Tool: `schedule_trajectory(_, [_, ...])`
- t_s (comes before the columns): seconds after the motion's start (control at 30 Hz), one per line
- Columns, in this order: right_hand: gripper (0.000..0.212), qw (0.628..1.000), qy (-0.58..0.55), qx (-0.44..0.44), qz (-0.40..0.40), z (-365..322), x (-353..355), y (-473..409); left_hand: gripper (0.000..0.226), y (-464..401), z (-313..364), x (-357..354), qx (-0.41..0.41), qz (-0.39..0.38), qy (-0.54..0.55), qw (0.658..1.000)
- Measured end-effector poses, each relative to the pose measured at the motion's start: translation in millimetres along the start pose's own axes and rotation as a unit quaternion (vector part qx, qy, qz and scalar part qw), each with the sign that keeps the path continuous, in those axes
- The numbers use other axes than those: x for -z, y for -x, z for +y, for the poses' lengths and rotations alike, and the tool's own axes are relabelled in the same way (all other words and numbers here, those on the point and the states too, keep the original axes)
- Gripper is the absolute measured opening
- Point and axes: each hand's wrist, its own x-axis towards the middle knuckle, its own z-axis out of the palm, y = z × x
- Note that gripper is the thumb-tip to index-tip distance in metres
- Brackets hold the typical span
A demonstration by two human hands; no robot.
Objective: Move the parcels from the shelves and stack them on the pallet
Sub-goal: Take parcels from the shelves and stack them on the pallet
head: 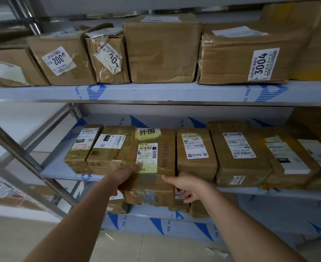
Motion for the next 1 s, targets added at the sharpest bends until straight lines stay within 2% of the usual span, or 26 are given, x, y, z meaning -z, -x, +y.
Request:
schedule_trajectory(0.03, [0.09, 0.999, -0.016, -0.017, -0.024, 4, -1, -3, 0.074, 2, -2, -3, 0.011, -0.019, 0.001, 1.0])
schedule_trajectory(0.1, [0.111, 0.995, -0.06, -0.034, -0.068, 11, -5, -6, 0.066, 3, -8, -6, 0.03, -0.058, 0.001, 0.998])
schedule_trajectory(0.2, [0.122, 0.987, -0.119, -0.035, -0.106, 18, -14, -8, 0.064, 3, -15, -5, 0.041, -0.09, 0.06, 0.993])
schedule_trajectory(0.27, [0.124, 0.986, -0.118, -0.031, -0.111, 19, -16, -8, 0.057, 2, -19, -4, 0.04, -0.098, 0.093, 0.99])
schedule_trajectory(0.33, [0.117, 0.985, -0.117, -0.036, -0.121, 21, -13, -7, 0.05, 6, -24, -2, 0.03, -0.106, 0.11, 0.988])
schedule_trajectory(0.5, [0.068, 0.98, -0.091, -0.045, -0.174, 26, -12, 5, 0.032, 19, -40, 2, 0.014, -0.075, 0.114, 0.991])
schedule_trajectory(0.53, [0.069, 0.979, -0.08, -0.045, -0.18, 27, -14, 6, 0.029, 22, -45, 3, 0.009, -0.06, 0.11, 0.992])
schedule_trajectory(0.73, [0.126, 0.976, -0.046, -0.046, -0.207, 30, -28, 17, 0.031, 42, -76, 15, -0.028, -0.033, 0.127, 0.991])
schedule_trajectory(0.8, [0.133, 0.974, -0.062, -0.043, -0.215, 33, -30, 19, 0.031, 55, -83, 15, -0.043, -0.04, 0.139, 0.989])
schedule_trajectory(0.9, [0.117, 0.966, -0.078, -0.039, -0.243, 38, -33, 29, 0.024, 71, -97, 17, -0.067, -0.041, 0.163, 0.984])
schedule_trajectory(1.0, [0.065, 0.963, -0.054, -0.032, -0.263, 40, -39, 42, 0.026, 83, -109, 17, -0.088, -0.038, 0.206, 0.974])
